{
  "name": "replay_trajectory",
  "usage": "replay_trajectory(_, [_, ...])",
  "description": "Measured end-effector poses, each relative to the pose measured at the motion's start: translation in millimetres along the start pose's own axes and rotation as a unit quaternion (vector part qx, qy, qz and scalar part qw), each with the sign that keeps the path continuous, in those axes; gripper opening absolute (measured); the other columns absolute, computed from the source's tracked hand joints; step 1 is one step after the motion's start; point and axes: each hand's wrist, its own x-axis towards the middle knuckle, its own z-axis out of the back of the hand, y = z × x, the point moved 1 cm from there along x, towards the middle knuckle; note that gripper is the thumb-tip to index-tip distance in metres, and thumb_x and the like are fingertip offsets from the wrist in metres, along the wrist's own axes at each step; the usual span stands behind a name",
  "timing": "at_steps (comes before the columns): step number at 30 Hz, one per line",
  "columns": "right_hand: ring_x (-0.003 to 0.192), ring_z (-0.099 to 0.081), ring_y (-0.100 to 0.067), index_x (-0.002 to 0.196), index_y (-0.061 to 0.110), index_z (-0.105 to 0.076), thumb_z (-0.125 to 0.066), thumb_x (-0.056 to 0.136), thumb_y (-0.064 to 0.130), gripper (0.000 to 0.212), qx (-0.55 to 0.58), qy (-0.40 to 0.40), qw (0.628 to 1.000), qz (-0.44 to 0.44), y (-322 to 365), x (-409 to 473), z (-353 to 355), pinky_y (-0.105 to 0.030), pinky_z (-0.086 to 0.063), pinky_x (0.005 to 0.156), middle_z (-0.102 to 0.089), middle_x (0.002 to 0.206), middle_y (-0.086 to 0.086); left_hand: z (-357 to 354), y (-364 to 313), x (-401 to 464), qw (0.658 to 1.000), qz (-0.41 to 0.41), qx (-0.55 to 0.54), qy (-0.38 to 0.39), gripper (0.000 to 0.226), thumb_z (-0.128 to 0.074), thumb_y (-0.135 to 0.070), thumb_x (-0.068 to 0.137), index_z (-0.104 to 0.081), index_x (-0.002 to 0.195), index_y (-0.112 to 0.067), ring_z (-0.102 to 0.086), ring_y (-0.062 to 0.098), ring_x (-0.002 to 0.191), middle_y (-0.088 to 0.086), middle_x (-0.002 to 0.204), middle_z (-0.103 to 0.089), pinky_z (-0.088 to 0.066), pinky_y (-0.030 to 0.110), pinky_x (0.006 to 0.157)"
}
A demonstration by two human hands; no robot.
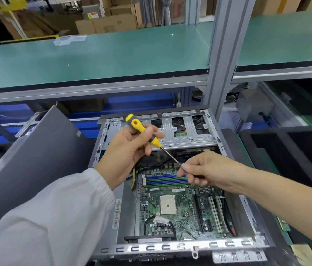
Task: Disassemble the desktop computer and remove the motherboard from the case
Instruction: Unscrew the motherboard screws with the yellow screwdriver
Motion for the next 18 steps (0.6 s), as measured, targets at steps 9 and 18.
replay_trajectory(9, [0.058,-0.049,-0.009,0.106,0.003,-0.065,-0.067,0.081,0.021,0.030,0.054,-0.009,0.998,0.012,19.7,-38.8,4.5,-0.020,-0.038,0.051,-0.056,0.069,-0.003,-40.5,-11.8,-23.3,0.971,0.017,0.226,0.079,0.017,-0.065,-0.024,0.086,-0.065,0.093,-0.009,-0.050,0.010,0.046,0.009,0.087,-0.074,-0.047,0.017,0.051])
replay_trajectory(18, [0.056,-0.045,-0.005,0.089,0.022,-0.052,-0.064,0.080,0.051,0.032,-0.489,-0.122,0.837,0.215,25.7,-57.0,-4.5,-0.022,-0.039,0.055,-0.049,0.061,0.010,-73.0,35.5,-25.8,0.947,0.095,0.222,0.212,0.015,-0.074,-0.004,0.080,-0.069,0.073,-0.017,-0.063,0.008,0.052,-0.005,0.059,-0.067,-0.051,0.017,0.058])
